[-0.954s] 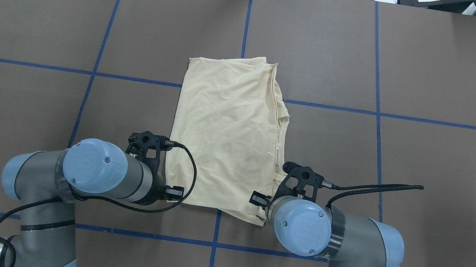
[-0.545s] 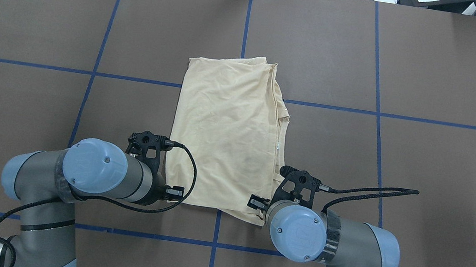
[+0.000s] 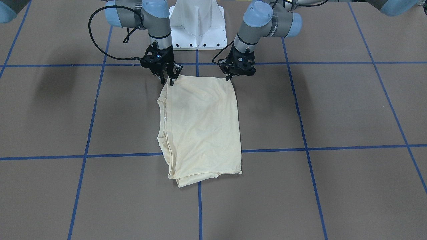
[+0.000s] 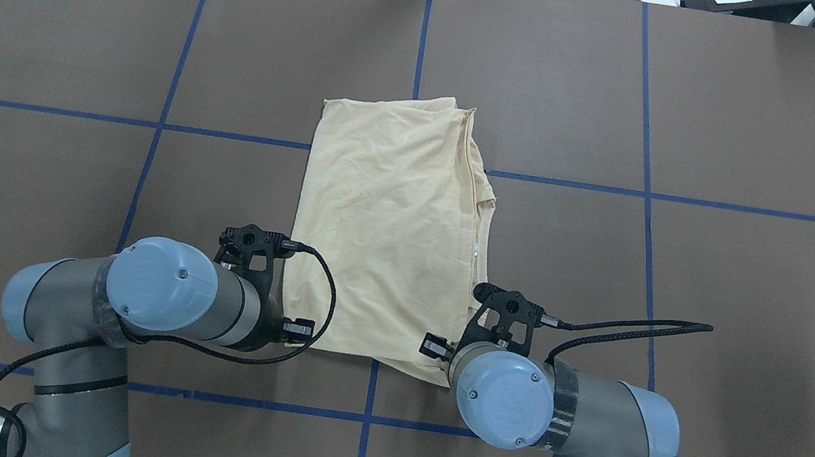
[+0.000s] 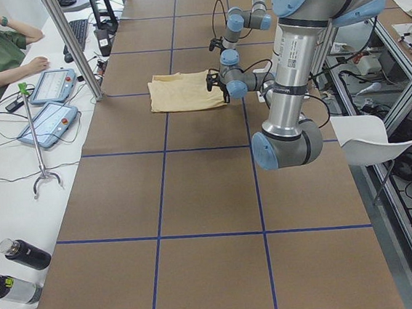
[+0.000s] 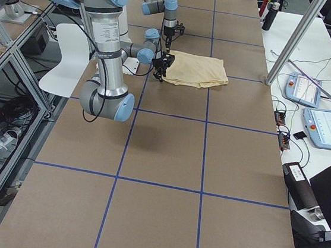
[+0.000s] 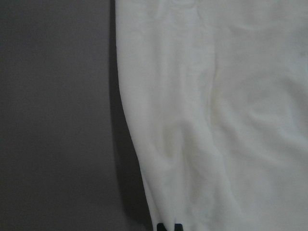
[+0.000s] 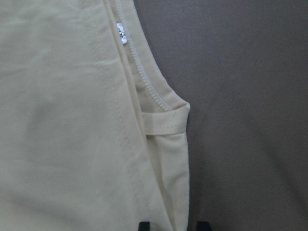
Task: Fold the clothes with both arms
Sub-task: 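Lift the nearer edge with both grippers and fold it away from the robot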
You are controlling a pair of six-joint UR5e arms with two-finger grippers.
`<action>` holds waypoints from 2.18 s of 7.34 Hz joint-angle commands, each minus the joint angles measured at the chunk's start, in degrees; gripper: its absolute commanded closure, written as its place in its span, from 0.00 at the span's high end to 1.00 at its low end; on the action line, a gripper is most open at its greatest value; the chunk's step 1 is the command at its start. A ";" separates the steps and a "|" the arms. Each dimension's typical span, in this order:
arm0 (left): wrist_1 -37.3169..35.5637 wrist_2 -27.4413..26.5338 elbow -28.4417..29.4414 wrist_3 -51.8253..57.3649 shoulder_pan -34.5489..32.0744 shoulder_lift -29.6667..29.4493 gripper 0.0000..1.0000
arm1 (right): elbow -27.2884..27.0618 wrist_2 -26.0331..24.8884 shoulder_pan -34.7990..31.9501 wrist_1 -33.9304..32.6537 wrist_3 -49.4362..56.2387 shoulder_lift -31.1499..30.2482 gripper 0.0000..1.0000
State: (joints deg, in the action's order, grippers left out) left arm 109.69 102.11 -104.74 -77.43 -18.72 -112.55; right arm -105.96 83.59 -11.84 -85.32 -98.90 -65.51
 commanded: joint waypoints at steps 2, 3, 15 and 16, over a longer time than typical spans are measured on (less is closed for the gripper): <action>0.00 -0.07 -0.03 0.00 0.00 -0.04 0.00 | 0.05 0.00 -0.02 -0.11 0.03 0.03 0.30; 0.00 -0.07 -0.03 0.00 0.00 -0.04 0.00 | 0.05 0.00 0.06 -0.20 0.03 0.47 0.14; -8.26 5.91 -15.10 -5.37 0.36 0.84 0.00 | -15.65 2.46 0.18 -15.51 0.81 1.16 0.00; -8.09 5.82 -10.97 -4.32 -2.69 -1.07 0.00 | -10.38 2.37 -2.80 -11.40 1.60 2.57 0.00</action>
State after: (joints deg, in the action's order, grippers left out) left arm 101.62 108.18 -120.50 -82.75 -18.69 -111.99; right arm -122.23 86.07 -11.38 -100.34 -98.15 -64.56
